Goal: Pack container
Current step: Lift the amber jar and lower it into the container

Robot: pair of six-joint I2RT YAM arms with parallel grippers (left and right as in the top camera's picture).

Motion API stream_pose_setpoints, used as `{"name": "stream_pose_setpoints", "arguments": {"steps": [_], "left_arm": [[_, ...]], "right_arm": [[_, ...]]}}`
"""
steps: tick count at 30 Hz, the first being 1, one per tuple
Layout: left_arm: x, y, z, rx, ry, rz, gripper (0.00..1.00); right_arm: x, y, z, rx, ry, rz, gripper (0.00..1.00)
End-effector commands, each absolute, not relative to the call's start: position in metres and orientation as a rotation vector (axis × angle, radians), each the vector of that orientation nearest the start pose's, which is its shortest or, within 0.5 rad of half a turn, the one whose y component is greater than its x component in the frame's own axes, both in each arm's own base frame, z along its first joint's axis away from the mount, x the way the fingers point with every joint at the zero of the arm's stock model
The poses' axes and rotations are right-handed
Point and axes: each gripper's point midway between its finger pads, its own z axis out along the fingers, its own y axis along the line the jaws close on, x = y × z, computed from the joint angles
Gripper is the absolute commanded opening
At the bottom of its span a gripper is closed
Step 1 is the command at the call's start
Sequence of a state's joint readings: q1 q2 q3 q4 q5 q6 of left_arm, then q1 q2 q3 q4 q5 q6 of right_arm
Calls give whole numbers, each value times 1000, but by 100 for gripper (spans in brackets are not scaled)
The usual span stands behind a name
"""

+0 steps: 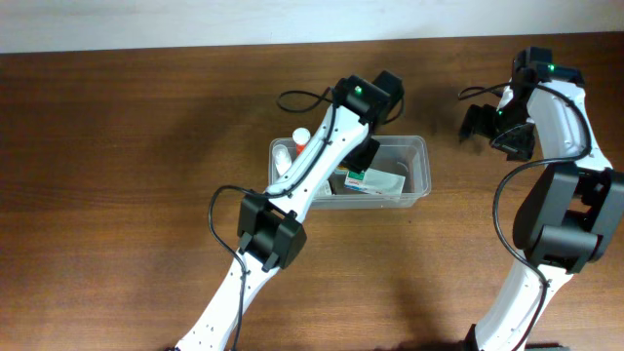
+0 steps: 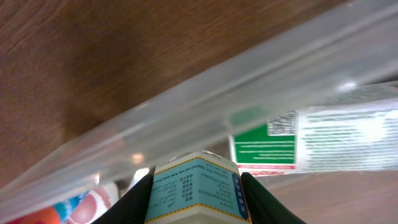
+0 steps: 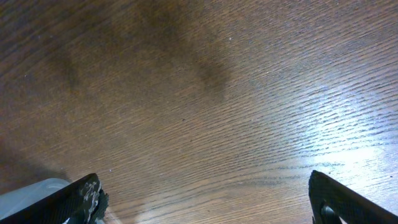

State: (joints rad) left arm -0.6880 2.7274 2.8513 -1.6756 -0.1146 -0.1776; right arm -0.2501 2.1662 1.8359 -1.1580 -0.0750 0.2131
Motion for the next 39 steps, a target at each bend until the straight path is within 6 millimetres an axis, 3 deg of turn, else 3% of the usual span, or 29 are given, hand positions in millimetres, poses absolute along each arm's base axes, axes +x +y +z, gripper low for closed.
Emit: {"name": "stream_pose_setpoints", "arguments": {"steps": [1, 13, 22, 24, 39], "left_arm": [[404, -295, 58, 726, 2993, 191, 39], [397, -291, 43, 728, 3046, 220, 39], [397, -291, 42, 727, 3044, 219, 40], [397, -291, 42, 727, 3044, 219, 50], [398, -292, 44, 727, 3038, 214, 50]], "right_arm": [[428, -100, 69, 706, 2963, 98, 98], [428, -100, 69, 706, 2963, 99, 98], [428, -100, 69, 706, 2963, 98, 98], [428, -100, 69, 706, 2963, 98, 98], [428, -100, 69, 706, 2963, 98, 98]]}}
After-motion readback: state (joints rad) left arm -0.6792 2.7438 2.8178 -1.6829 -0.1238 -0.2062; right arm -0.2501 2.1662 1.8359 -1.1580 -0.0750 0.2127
